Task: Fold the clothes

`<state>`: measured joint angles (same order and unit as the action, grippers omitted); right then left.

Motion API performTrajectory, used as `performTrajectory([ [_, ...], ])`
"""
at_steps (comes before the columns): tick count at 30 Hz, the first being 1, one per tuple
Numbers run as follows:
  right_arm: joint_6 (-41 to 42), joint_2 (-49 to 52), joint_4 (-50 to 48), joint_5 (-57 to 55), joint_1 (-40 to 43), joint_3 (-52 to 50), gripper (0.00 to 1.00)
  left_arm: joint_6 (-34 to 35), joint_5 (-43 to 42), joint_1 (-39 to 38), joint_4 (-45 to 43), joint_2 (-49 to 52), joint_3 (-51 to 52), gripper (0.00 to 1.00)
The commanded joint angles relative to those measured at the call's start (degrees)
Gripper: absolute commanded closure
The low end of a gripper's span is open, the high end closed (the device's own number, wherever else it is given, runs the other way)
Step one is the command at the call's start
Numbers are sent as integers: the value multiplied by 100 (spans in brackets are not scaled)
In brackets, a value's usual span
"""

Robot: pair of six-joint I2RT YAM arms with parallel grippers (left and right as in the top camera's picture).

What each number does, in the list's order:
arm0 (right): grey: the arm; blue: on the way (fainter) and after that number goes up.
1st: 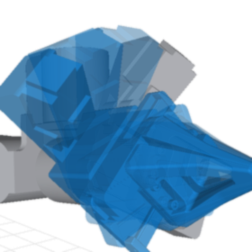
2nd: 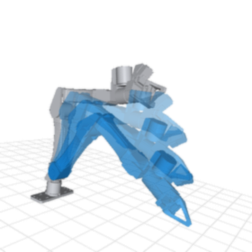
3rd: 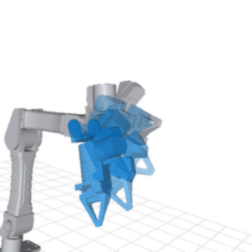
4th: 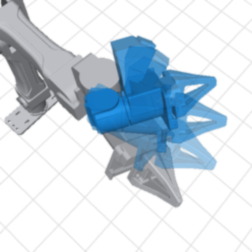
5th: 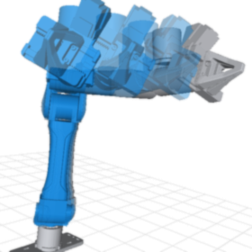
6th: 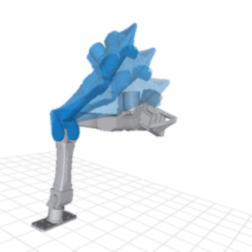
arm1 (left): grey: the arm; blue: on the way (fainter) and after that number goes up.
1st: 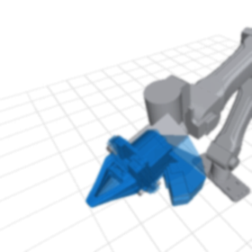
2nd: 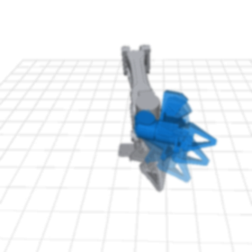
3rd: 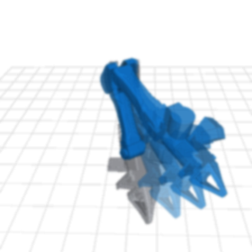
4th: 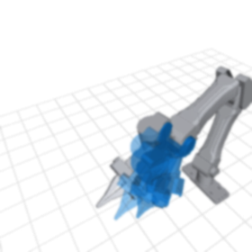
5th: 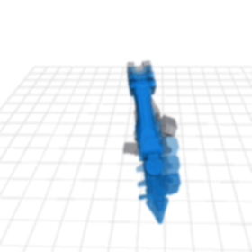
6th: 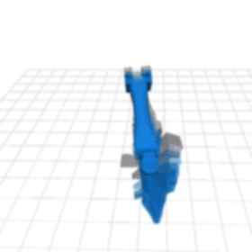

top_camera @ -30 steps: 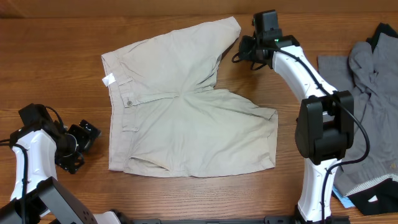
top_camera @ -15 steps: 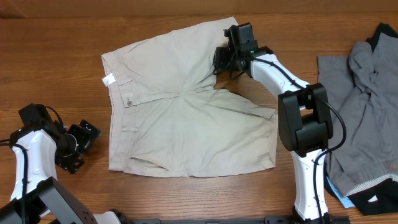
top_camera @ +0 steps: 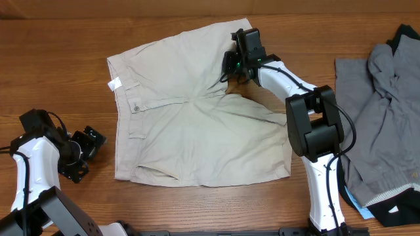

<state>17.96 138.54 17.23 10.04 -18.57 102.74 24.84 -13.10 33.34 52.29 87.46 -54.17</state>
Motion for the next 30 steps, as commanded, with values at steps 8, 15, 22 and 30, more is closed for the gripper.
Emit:
performTrajectory([
  [8, 492, -485, 1480, -1532, 404, 426, 96, -131, -44, -39, -7, 17, -107, 0],
  [15, 503, -1108, 2927, -2264, 754, 654, 66, -131, -44, -37, -50, 17, -107, 0],
  [22, 501, -1119, 4059, -2291, 772, 629, 69, -131, -46, -39, -44, 17, -107, 0],
  [30, 160, -1108, 3143, -2146, 876, 636, 53, -131, -46, -39, -7, 17, -107, 0],
])
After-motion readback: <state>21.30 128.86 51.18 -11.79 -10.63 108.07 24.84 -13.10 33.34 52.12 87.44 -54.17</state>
